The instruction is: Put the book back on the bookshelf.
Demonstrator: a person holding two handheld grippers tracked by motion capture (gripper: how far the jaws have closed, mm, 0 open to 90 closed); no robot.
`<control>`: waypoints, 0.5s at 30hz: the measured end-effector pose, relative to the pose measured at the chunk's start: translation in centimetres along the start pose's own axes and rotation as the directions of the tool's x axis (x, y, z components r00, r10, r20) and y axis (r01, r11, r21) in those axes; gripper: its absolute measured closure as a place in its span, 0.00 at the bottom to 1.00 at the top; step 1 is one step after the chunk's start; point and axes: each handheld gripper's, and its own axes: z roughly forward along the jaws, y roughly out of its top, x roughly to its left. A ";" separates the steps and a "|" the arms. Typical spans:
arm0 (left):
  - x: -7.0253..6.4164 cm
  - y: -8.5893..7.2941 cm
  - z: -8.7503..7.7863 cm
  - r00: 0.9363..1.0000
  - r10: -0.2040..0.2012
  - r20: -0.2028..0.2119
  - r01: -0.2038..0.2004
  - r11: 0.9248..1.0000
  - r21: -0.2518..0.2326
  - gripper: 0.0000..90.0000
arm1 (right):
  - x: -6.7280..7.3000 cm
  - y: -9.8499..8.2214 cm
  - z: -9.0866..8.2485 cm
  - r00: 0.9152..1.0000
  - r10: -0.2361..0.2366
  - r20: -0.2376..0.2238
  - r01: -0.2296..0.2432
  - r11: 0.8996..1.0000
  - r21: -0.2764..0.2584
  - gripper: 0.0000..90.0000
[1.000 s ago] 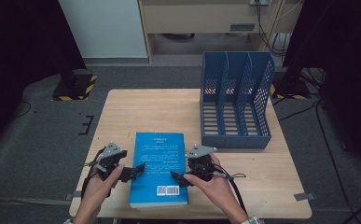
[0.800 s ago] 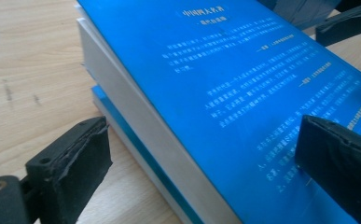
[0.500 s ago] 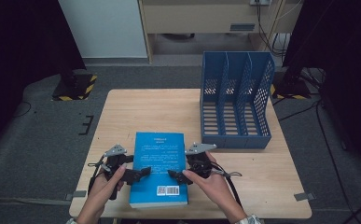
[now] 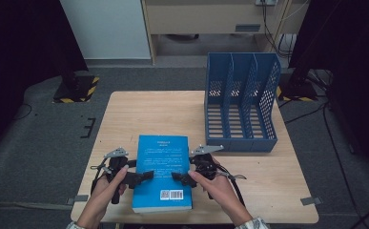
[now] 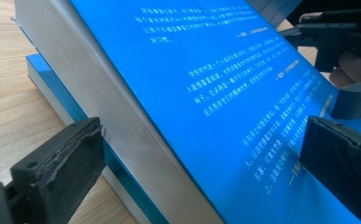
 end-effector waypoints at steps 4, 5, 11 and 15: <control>0.3 0.0 0.0 1.000 -0.009 0.015 0.009 1.000 0.003 0.00 | -0.3 0.0 0.1 1.000 0.018 -0.013 -0.018 1.000 0.003 0.00; 0.7 -0.1 0.0 0.999 -0.025 0.035 0.025 1.000 0.001 0.00 | -0.4 0.0 0.2 1.000 0.024 -0.019 -0.024 1.000 0.004 0.00; 1.5 -0.3 0.1 0.995 -0.057 0.079 0.057 0.998 -0.003 0.00 | -0.8 0.0 0.3 0.998 0.049 -0.033 -0.049 0.999 0.000 0.00; 1.7 -0.3 0.2 0.995 -0.057 0.087 0.058 0.998 -0.003 0.00 | -1.0 0.0 0.5 0.997 0.067 -0.038 -0.067 0.998 -0.002 0.00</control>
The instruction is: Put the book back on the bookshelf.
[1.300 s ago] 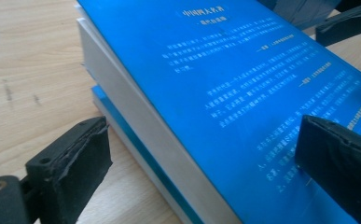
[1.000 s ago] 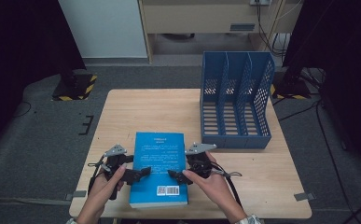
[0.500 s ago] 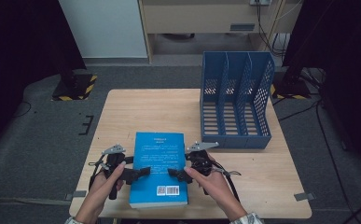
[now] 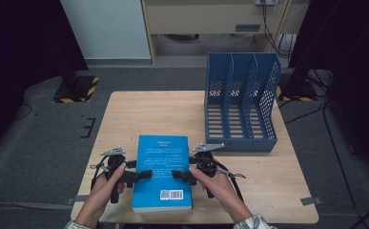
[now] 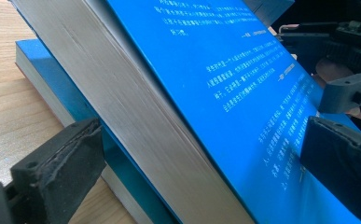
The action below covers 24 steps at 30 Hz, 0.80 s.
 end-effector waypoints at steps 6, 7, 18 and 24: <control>0.4 0.1 0.1 1.000 0.000 0.017 0.000 1.000 -0.011 0.00 | -0.4 0.2 0.2 1.000 0.025 -0.010 -0.025 1.000 0.001 0.00; 0.5 0.2 0.2 1.000 0.000 0.017 0.000 1.000 -0.012 0.00 | -0.4 0.2 0.2 1.000 0.029 -0.011 -0.029 1.000 0.002 0.00; 0.3 1.4 0.8 0.999 0.040 -0.006 -0.040 0.999 0.013 0.00 | -0.8 0.7 0.6 0.998 0.055 -0.031 -0.054 0.998 0.037 0.00; 0.5 1.6 0.9 0.999 0.052 0.001 -0.052 0.998 0.023 0.00 | -0.9 0.6 0.7 0.997 0.063 -0.039 -0.062 0.998 0.027 0.00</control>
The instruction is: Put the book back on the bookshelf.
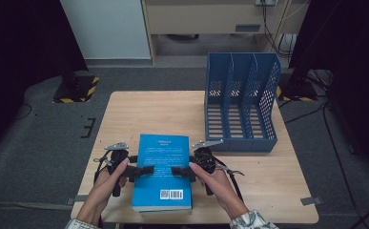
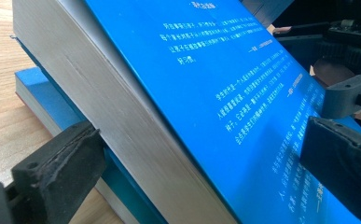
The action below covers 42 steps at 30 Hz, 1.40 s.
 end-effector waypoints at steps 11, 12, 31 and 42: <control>-0.3 0.1 -0.1 1.000 0.013 -0.019 -0.013 1.000 0.003 0.00 | 0.0 0.1 -0.1 1.000 0.005 0.008 -0.005 1.000 0.009 0.02; -0.4 0.2 -0.1 1.000 0.017 -0.023 -0.017 1.000 0.009 0.00 | 0.0 0.1 -0.1 1.000 0.005 0.008 -0.005 1.000 0.009 0.02; -1.8 2.4 -0.6 0.996 0.077 -0.035 -0.076 0.997 0.023 0.08 | 1.6 2.6 -1.7 0.999 -0.021 0.043 0.021 1.000 0.004 0.15; -1.5 2.6 -0.8 0.995 0.040 -0.096 -0.037 0.999 0.035 0.19 | 2.1 4.0 -1.3 0.993 -0.052 0.104 0.047 0.998 0.045 0.28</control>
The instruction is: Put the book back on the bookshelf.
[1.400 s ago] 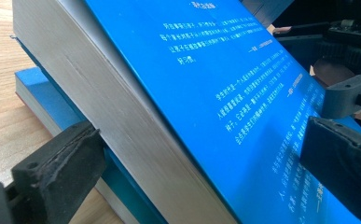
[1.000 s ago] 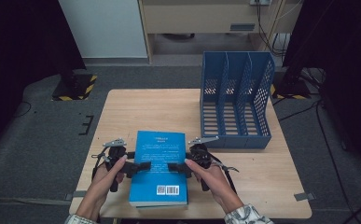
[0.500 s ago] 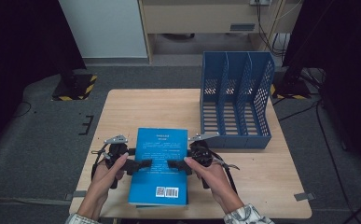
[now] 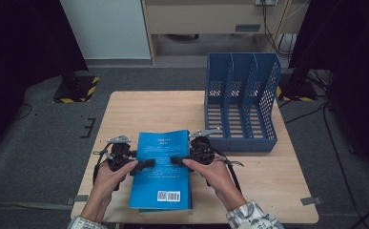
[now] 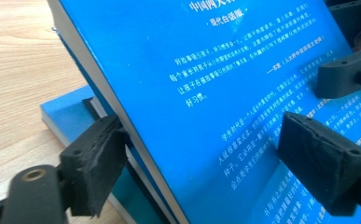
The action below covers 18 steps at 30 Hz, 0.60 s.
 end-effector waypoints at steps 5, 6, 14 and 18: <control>-0.3 0.8 -0.7 1.000 0.009 -0.012 -0.009 1.000 -0.016 0.27 | 0.2 0.7 -0.2 1.000 0.006 -0.011 -0.006 1.000 -0.014 0.34; -0.3 1.1 -0.8 1.000 0.013 -0.009 -0.013 1.000 -0.021 0.28 | 0.3 1.0 -0.3 1.000 0.005 -0.018 -0.005 1.000 -0.022 0.36; -0.4 2.1 -1.0 1.000 0.016 -0.010 -0.016 1.000 -0.012 0.34 | 0.4 2.3 -0.3 0.999 0.006 -0.037 -0.007 0.999 -0.034 0.42; -0.5 2.6 -1.2 1.000 0.019 -0.025 -0.020 1.000 -0.022 0.36 | 0.2 2.9 -0.3 0.999 -0.008 -0.032 0.007 1.000 -0.024 0.43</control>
